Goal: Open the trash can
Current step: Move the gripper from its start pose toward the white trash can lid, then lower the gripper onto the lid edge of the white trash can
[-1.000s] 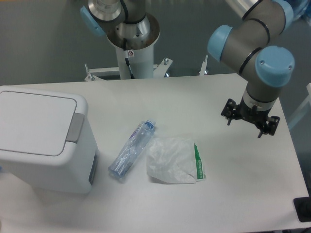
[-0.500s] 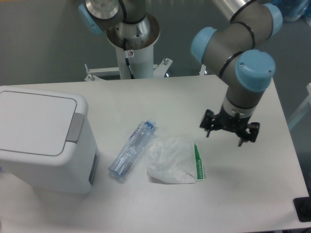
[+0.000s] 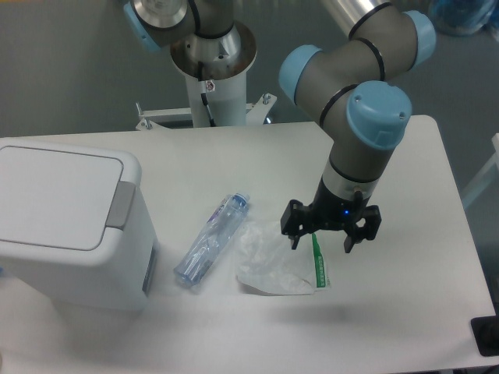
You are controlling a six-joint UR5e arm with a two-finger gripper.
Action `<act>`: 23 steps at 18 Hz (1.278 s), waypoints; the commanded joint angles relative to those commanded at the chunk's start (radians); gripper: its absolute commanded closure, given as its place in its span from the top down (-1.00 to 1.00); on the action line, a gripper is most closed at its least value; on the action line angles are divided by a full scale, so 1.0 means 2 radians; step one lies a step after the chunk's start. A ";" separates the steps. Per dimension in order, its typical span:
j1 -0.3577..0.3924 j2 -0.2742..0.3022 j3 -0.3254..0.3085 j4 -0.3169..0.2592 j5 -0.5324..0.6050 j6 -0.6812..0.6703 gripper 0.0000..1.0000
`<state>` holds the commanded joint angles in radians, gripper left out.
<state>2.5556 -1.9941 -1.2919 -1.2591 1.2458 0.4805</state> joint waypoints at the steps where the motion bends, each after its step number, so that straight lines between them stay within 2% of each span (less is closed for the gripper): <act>1: 0.000 -0.001 0.010 -0.009 -0.010 -0.015 1.00; 4: -0.003 0.003 0.020 -0.033 -0.036 -0.033 1.00; 8: -0.031 0.018 0.030 -0.068 -0.045 -0.047 1.00; 12: -0.061 0.034 0.030 -0.072 -0.071 -0.055 1.00; 15: -0.070 0.044 0.028 -0.072 -0.104 -0.058 1.00; 20: -0.076 0.090 -0.003 -0.084 -0.109 -0.065 1.00; 23: -0.087 0.098 -0.025 -0.081 -0.104 -0.069 1.00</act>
<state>2.3824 -1.7979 -1.3420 -1.4205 1.0369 0.3421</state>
